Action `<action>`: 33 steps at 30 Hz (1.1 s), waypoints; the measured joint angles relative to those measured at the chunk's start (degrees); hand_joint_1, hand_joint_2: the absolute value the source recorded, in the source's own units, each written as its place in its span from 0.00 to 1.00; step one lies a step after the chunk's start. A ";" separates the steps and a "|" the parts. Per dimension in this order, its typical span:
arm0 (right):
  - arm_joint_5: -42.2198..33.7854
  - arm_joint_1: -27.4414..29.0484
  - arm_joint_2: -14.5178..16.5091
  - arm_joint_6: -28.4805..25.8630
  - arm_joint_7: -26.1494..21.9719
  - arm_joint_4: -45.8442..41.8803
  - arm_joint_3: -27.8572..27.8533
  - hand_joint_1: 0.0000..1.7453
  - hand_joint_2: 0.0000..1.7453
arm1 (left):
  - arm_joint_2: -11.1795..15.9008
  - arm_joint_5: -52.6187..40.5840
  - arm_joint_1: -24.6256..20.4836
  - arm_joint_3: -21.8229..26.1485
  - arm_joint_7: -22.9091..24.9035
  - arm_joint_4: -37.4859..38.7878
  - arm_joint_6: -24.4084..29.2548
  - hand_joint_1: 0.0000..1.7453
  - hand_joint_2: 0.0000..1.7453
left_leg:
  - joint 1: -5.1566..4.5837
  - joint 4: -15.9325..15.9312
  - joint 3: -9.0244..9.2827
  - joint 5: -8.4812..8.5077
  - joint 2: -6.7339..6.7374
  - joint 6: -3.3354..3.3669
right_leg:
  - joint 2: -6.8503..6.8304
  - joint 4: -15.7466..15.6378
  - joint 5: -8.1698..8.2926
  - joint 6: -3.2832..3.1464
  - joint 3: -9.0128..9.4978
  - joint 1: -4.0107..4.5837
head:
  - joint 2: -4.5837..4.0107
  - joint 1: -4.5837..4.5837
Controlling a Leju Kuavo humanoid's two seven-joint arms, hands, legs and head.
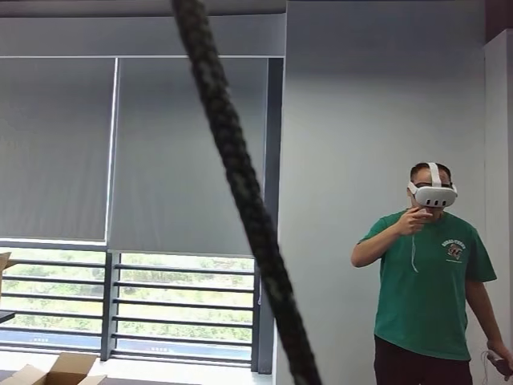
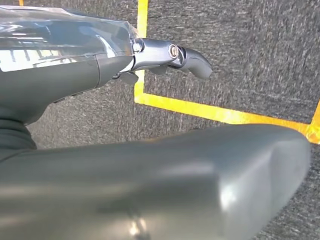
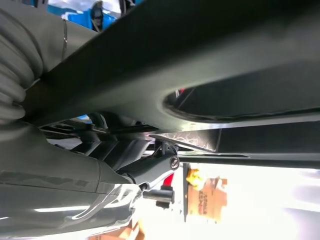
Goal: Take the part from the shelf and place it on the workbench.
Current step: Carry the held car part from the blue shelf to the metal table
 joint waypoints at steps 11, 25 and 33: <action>0.13 1.57 -0.03 -0.79 0.62 -3.01 -0.86 1.00 1.00 | -0.83 -0.34 -0.37 -0.91 -1.35 -0.02 -0.50 0.00 1.00 | -0.25 -0.62 1.70 -1.04 5.65 1.17 | -7.86 6.18 -0.85 1.35 -3.58 -0.23 | 0.00 0.01; 0.25 2.36 1.42 -0.87 1.56 -3.87 -0.95 1.00 1.00 | -2.28 -1.06 -0.02 -1.49 0.47 0.00 -0.62 0.00 1.00 | -0.20 10.18 -4.02 -4.17 2.90 -0.78 | -3.20 -1.14 0.61 -1.53 0.95 0.37 | 0.00 0.00; 0.30 1.84 2.49 -0.35 2.07 -3.92 -0.43 1.00 1.00 | -2.20 -0.65 -0.33 -1.58 1.05 0.00 0.34 0.00 1.00 | 0.05 -0.06 0.05 0.31 0.80 0.85 | -1.66 1.37 -1.26 0.63 -0.25 0.00 | 0.00 0.00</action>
